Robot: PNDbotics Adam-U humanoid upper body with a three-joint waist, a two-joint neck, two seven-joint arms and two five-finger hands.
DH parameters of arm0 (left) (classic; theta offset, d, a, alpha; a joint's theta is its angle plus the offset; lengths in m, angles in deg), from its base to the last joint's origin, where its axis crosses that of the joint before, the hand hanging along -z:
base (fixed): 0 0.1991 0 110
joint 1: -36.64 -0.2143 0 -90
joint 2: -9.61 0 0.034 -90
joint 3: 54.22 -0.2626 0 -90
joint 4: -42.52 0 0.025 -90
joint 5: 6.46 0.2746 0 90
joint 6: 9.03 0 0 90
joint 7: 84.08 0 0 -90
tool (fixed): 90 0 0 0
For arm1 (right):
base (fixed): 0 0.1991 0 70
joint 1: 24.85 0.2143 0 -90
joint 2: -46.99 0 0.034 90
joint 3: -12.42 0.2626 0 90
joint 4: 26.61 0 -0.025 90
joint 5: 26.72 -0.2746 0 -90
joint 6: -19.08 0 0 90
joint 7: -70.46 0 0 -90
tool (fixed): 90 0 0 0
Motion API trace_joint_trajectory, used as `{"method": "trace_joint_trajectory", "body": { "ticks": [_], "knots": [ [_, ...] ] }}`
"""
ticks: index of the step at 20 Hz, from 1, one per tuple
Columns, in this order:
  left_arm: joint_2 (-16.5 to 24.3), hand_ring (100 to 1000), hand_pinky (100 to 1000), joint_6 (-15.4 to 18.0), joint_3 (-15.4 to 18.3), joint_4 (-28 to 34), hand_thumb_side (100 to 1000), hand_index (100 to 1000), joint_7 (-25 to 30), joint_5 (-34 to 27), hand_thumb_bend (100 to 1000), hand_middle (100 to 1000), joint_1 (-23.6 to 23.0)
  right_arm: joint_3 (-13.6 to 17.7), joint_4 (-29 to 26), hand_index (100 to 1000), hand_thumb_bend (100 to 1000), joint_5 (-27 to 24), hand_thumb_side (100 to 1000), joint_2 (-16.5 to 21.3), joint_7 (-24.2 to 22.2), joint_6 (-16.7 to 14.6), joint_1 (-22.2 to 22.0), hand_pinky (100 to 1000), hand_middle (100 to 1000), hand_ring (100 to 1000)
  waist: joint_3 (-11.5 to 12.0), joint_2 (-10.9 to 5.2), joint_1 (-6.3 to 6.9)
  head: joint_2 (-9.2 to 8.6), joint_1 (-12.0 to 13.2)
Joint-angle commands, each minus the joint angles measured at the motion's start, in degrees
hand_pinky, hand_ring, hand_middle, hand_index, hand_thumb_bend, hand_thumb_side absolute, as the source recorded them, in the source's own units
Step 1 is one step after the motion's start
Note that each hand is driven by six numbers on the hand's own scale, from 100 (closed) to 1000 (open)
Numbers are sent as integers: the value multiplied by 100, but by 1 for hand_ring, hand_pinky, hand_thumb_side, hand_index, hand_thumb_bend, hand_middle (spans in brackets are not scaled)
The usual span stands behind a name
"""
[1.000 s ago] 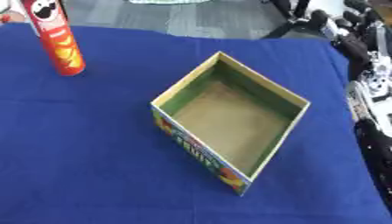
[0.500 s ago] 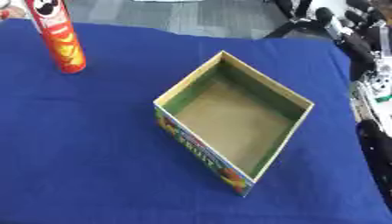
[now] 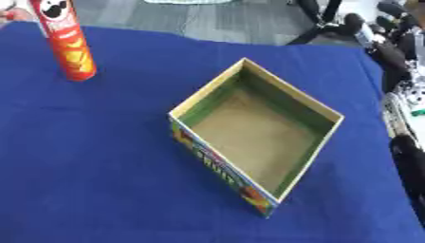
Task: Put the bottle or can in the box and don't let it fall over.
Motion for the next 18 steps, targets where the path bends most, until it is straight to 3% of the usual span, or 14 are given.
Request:
{"method": "trace_joint_trajectory", "body": {
  "ticks": [1, 18],
  "knots": [
    [32, 1000, 822, 44, -5, -155, 495, 928, 29, 204, 648, 973, 276, 3, -120, 783, 767, -41, 335, 93, -22, -9, 123, 737, 1000, 954, -13, -63, 22, -103, 67],
    [-358, 1000, 825, 123, 12, -756, 497, 923, -4, 750, 646, 972, 995, -58, -149, 783, 766, -69, 331, 44, -68, -7, 226, 737, 1000, 955, -141, 63, 30, -249, 262]
  ]
}}
